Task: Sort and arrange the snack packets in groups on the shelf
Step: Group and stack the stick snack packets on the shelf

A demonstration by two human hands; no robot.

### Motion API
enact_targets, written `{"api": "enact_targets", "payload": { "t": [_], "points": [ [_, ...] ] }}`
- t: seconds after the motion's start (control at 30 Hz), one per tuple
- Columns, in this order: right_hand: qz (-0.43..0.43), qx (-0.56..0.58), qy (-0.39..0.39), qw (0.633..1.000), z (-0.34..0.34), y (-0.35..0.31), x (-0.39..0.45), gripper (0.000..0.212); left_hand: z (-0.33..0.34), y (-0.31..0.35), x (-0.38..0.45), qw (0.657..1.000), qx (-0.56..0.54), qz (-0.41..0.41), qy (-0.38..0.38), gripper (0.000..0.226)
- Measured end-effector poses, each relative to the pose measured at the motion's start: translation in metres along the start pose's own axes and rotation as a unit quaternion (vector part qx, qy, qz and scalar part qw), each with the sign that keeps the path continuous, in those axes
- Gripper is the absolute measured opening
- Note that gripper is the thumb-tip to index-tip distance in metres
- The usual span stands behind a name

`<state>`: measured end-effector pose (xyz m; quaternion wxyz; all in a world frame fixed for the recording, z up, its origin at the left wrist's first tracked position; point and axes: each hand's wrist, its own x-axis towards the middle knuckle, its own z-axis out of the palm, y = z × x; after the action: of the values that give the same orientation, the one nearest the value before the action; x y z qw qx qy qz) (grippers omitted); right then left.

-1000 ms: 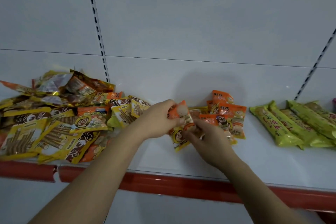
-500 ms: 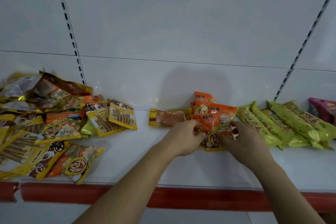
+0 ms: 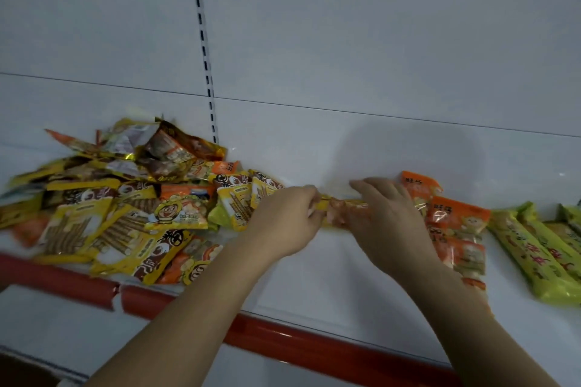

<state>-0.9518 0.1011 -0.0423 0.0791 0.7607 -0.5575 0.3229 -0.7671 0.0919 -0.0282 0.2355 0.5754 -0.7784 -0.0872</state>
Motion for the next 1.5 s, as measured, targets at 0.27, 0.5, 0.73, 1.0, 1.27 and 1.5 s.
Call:
{"api": "enact_targets", "payload": {
  "t": [0.27,0.5,0.73,1.0,1.27,1.5],
  "points": [
    [-0.09,-0.057,-0.189,0.976,0.07,-0.076,0.041,0.053,-0.044,-0.071,-0.022,0.971,0.17,-0.161,0.057,0.02],
    [-0.047,-0.096,-0.151,0.983,0.077,-0.086,0.051,0.019,-0.035,-0.074,-0.012,0.962,0.078,-0.248,0.081,0.045],
    [-0.073,-0.033,0.083,0.993,0.048,-0.067,0.038,0.013,-0.027,-0.075,0.006,0.938,-0.116,-0.3,0.129,0.033],
    [-0.04,-0.055,-0.12,0.99,0.067,-0.053,0.014,0.024,-0.008,-0.061,0.014,0.947,-0.141,-0.29,0.001,0.02],
    [-0.059,0.049,-0.169,0.983,0.067,-0.041,0.004,0.049,0.01,-0.048,0.021,0.879,-0.321,-0.352,0.01,0.037],
    [0.034,-0.07,-0.177,0.981,0.05,-0.018,0.013,0.047,0.002,-0.049,0.024,0.85,-0.398,-0.339,0.06,0.014]
  ]
}}
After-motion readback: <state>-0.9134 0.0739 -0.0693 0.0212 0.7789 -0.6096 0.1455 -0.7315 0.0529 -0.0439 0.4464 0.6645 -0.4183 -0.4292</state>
